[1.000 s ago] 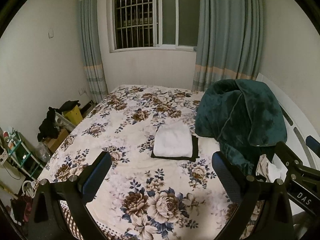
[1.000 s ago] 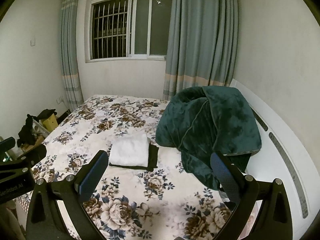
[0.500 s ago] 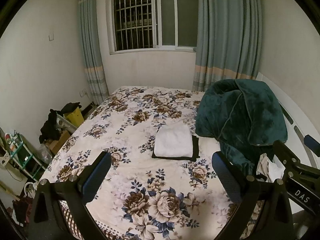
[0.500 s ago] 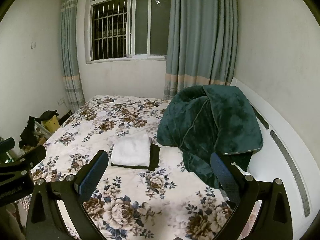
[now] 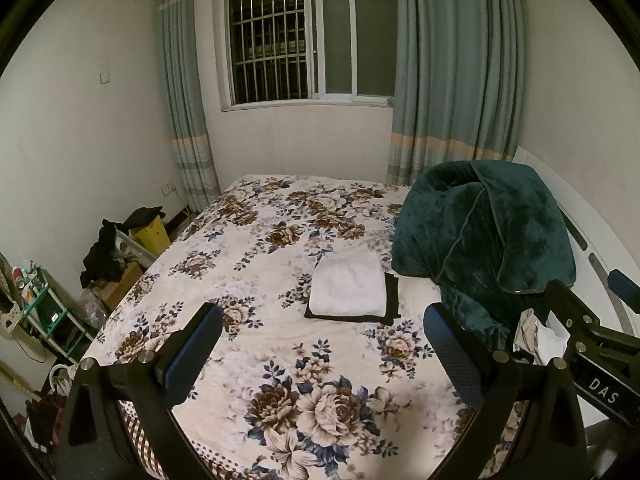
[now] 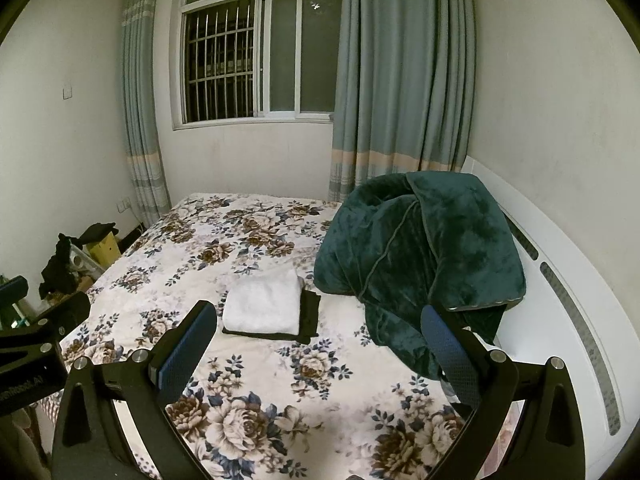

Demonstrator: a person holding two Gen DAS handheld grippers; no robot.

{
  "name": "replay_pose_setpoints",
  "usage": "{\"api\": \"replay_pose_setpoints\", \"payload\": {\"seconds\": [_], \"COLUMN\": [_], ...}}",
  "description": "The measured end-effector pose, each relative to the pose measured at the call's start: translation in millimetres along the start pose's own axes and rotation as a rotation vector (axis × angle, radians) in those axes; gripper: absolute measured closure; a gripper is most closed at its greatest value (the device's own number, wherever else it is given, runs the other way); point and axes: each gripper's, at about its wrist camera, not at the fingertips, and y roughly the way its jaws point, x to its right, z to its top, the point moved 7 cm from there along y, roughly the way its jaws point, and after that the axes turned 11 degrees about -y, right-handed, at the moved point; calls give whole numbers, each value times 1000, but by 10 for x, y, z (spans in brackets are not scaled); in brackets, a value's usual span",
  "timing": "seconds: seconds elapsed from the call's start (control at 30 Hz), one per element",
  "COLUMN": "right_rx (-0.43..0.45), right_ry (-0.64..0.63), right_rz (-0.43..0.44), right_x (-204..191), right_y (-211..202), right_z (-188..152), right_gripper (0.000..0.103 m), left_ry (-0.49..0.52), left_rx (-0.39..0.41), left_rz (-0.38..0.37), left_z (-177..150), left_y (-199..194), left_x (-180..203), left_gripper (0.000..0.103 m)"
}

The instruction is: Fold small clothes

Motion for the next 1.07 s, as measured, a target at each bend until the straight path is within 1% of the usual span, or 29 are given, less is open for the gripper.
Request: {"api": "replay_pose_setpoints", "payload": {"seconds": [0.37,0.9,1.07], "right_rx": [1,2,3], "right_ry": [-6,-2,-2], "right_rz": [5,3,4], "right_x": [-51,-42,-39], "right_y": [-73,-85,-86], "right_z": [46,19,42], "right_gripper": [0,0,0], "left_ry": [0,3,4], "left_rx": [-1,0,21], "left_rz": [-2,-3,1], "left_z": [22,-3,34], "left_y": [-5,4,-53], "left_x": [-18,-10,-77], "left_gripper": [0,0,0]}}
